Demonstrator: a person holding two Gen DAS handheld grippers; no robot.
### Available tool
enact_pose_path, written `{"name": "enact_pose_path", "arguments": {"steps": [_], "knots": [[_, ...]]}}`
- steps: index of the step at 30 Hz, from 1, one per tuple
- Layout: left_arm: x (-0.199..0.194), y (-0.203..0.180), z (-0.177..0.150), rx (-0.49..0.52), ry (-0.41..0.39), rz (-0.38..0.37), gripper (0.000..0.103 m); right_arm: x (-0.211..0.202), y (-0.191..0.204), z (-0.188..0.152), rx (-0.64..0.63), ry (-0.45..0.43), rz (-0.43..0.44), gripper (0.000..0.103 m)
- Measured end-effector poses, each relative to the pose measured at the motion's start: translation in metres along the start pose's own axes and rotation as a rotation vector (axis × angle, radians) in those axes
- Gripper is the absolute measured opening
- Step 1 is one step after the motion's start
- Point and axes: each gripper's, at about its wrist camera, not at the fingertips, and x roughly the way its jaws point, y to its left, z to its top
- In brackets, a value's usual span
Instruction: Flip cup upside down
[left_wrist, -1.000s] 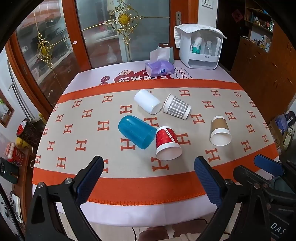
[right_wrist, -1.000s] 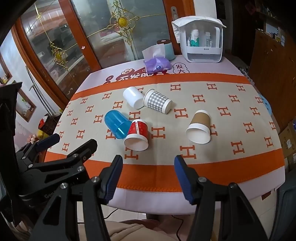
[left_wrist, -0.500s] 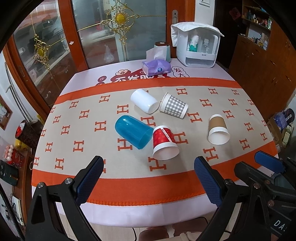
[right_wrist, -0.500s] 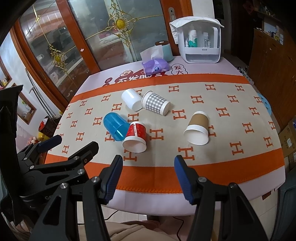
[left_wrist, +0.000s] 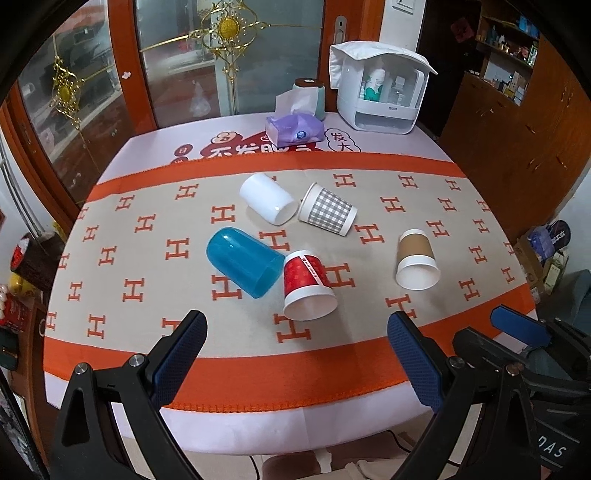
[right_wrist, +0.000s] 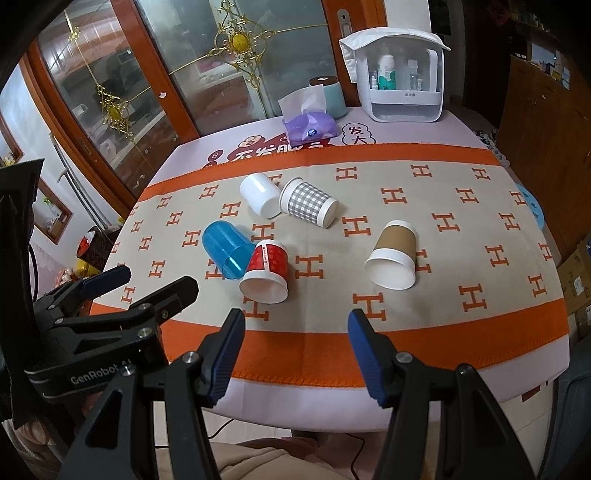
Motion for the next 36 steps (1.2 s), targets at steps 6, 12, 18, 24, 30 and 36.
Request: {"name": "enact_pose_path", "arguments": {"steps": [6,12,18,24,30,36], "knots": [[0.008,0.0,0.004,-0.011,0.016,-0.019,0.097,0.005,-0.005,0.007,0.004,0.006,-0.003,0.058],[0.023,0.005,0.014,-0.033,0.062,-0.034,0.097,0.017,-0.022,0.022,0.032,0.011,-0.01,0.058],[0.055,0.015,0.028,-0.079,0.147,-0.051,0.097,0.04,-0.036,0.034,0.054,0.039,0.012,0.058],[0.1,0.027,0.043,-0.167,0.257,-0.104,0.096,0.08,-0.054,0.046,0.107,0.106,0.066,0.058],[0.156,0.03,0.055,-0.242,0.379,-0.131,0.082,0.124,-0.065,0.055,0.143,0.187,0.132,0.058],[0.197,0.027,0.061,-0.275,0.463,-0.145,0.081,0.157,-0.071,0.062,0.163,0.252,0.181,0.058]]}}
